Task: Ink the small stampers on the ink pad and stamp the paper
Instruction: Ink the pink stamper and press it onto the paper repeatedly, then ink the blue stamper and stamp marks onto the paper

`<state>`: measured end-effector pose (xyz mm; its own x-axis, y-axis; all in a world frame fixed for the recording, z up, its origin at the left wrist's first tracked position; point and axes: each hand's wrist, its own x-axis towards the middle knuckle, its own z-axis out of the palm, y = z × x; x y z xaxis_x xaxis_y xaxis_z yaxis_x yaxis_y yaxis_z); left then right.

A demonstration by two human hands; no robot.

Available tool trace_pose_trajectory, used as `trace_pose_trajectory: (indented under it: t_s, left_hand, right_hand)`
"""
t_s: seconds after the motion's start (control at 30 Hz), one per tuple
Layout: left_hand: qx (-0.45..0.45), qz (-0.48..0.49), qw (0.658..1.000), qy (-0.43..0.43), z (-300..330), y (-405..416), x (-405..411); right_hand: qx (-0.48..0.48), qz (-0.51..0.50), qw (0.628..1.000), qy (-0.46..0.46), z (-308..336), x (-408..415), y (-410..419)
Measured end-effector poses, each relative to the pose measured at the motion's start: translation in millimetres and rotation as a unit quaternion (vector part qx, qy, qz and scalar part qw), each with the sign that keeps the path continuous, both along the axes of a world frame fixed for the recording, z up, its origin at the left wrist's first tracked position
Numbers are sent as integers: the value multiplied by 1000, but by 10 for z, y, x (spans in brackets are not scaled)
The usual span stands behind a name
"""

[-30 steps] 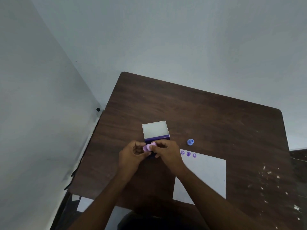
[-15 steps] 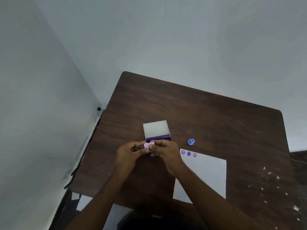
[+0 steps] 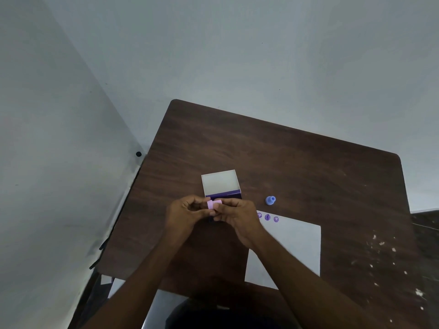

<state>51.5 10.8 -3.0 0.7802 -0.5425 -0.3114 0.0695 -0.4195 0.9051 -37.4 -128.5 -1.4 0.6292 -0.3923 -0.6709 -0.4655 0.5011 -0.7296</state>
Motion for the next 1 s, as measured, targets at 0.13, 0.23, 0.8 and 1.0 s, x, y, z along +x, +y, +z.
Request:
trace_pose_trajectory:
  t_s: [0.13,0.23,0.8,1.0]
  left_hand:
    - [19,-17,1000,7,-27,-54,16]
    - [7,-16,1000,6,-25,-119,-25]
    - [106,-113,984,-85,-106,-1060,-289]
    - [136,-133,978,-83,-178,-1270,-342]
  right_hand:
    - [15,-38,999,3,5,6,-10]
    - [-8,-65,998,9,11,14,-75]
    - [-465,41,861,204,-215,-302,-1066]
    - [-498,93,829,239,-336,-255,-1141]
